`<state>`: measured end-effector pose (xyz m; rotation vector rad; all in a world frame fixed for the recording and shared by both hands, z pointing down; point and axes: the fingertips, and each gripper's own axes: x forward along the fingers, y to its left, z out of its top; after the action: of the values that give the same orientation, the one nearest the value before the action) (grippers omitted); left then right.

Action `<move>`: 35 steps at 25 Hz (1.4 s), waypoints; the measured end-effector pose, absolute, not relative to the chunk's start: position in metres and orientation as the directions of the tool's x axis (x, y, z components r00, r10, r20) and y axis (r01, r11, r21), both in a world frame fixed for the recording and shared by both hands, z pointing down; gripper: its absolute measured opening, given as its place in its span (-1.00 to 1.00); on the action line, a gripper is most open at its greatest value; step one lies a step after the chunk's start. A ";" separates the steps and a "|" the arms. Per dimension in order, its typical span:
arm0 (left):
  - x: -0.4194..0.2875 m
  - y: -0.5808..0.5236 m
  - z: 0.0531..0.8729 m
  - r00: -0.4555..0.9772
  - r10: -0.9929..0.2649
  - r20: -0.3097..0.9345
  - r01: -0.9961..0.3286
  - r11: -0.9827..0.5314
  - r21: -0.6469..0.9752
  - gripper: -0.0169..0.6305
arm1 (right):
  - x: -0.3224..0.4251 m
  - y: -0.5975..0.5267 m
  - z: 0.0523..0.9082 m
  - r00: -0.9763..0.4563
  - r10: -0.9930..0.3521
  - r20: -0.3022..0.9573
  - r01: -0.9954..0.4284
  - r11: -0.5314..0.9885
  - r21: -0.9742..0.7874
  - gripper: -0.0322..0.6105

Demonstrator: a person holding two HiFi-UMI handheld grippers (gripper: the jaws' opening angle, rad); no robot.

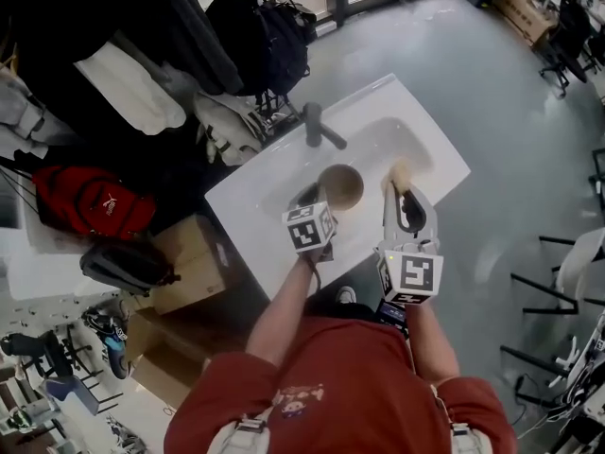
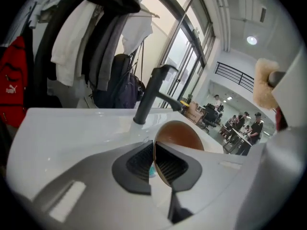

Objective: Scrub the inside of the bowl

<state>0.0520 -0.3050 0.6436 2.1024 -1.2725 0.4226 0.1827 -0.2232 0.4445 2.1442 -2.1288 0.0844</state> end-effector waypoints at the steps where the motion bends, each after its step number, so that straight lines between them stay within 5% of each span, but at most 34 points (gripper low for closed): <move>1: 0.047 -0.306 0.632 0.474 -0.693 0.543 -0.878 -0.326 0.350 -0.87 | 0.179 -0.223 0.442 -0.001 -0.993 0.115 -0.999 0.006 0.042 -0.73; 17: -0.019 -0.294 0.484 0.373 -0.889 0.264 -0.920 -0.318 0.228 -0.87 | 0.129 -0.230 0.407 -0.135 -0.990 0.025 -0.990 0.136 0.028 -0.74; 35: -0.071 -0.263 0.403 0.248 -0.965 0.083 -0.962 -0.235 0.142 -0.87 | 0.063 -0.222 0.369 -0.340 -0.936 -0.088 -0.940 0.342 -0.011 -0.73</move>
<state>-0.0713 -0.2634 0.4029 2.3475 -1.8317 -0.0337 0.0632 -0.2217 0.3690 1.8473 -2.6364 -0.0662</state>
